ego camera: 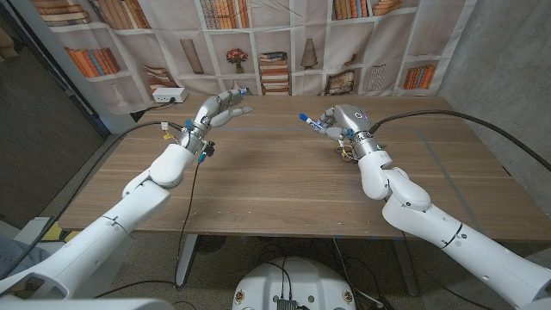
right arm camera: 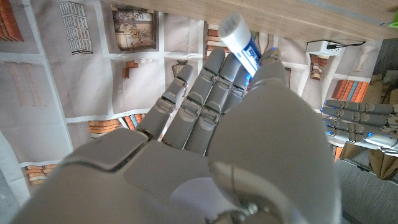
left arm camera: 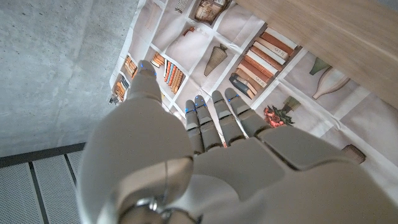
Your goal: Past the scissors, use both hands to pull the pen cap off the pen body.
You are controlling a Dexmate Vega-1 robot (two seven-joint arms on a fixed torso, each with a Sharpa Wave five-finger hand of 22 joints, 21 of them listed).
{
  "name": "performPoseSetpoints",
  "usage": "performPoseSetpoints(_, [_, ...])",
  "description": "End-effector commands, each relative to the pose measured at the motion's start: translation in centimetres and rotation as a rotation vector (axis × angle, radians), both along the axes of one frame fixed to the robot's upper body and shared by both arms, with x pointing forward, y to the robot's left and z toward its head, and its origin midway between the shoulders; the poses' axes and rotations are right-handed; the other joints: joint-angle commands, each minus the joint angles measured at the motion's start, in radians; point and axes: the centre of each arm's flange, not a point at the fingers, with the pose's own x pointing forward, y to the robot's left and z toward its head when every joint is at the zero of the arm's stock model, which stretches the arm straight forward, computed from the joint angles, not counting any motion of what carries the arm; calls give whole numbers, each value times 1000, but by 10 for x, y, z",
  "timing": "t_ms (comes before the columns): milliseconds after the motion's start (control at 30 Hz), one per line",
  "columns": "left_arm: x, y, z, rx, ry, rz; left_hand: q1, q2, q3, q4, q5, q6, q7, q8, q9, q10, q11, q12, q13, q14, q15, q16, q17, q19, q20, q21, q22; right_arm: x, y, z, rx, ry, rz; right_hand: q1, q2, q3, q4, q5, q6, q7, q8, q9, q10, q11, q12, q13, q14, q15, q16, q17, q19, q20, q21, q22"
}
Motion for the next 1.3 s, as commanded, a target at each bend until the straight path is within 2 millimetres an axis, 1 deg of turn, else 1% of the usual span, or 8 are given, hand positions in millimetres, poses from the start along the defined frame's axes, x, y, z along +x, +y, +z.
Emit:
performPoseSetpoints(33, [-10,-13,26,170,-50,55,-14,-39,-20,11,-5,8,-5,-3,5,9,-6,-3,4,14,-44,-5,2,0,-18,-6,3,-2,8,-2,103,29,122,85,89,-9,2,4,71,-65,2,2,39,-29,-4,5,5,-24,-1,2,12,-26,-4,2])
performPoseSetpoints(267, [-25,-24,42,267,-62,94,-32,-52,-32,31,0,71,-14,13,6,64,-14,9,6,69,-45,9,5,39,-22,4,4,2,13,-2,147,26,190,87,91,-17,6,5,70,-65,1,2,41,-29,-6,6,4,-23,-1,2,11,-27,-5,3])
performPoseSetpoints(300, [-29,-27,48,297,-56,97,-18,-36,-21,30,3,75,-11,11,6,72,-8,8,6,82,-46,11,6,45,-18,5,5,4,14,-3,164,26,211,89,93,-19,6,5,70,-65,1,1,42,-29,-7,7,4,-23,-2,1,13,-31,-5,3])
performPoseSetpoints(367, [-31,-28,50,313,-44,99,9,-25,-8,21,4,84,-11,12,6,82,-18,8,6,89,-48,9,5,54,-20,6,5,5,14,-4,176,26,225,92,94,-23,8,6,71,-65,0,0,42,-29,-12,1,6,-24,-3,-3,15,-46,-4,3])
performPoseSetpoints(500, [-39,-33,66,385,-22,85,31,-18,2,15,4,90,-14,11,6,87,-25,6,6,91,-48,6,5,55,-18,5,6,9,19,-6,191,34,269,81,94,-38,20,7,73,-66,-1,-3,50,-31,-21,-11,-2,-20,-11,-9,9,-54,-6,4])
performPoseSetpoints(967, [-77,-44,127,586,-72,211,30,-28,-1,25,-1,100,-17,8,6,95,-26,0,6,87,-54,-3,4,32,-25,-7,6,15,24,-14,199,93,370,85,100,-57,34,12,70,-68,-4,-3,52,-33,-28,-21,-17,-19,-14,-11,-4,-54,-7,5])
performPoseSetpoints(1100, [-92,-51,144,632,-115,321,49,-2,17,26,-1,127,-11,12,7,129,-24,6,7,112,-53,3,6,51,-18,-2,6,16,27,-18,189,110,381,87,102,-62,37,13,71,-68,-3,-3,53,-33,-27,-19,-18,-18,-13,-12,-5,-51,-6,5])
performPoseSetpoints(1300, [-102,-67,162,764,-165,408,67,-1,24,21,-2,129,-29,8,7,132,-43,1,7,109,-64,-3,4,40,-26,-8,6,15,31,-24,232,137,452,89,103,-73,45,16,71,-69,-5,-5,53,-34,-29,-22,-29,-17,-15,-13,-10,-48,-6,5])
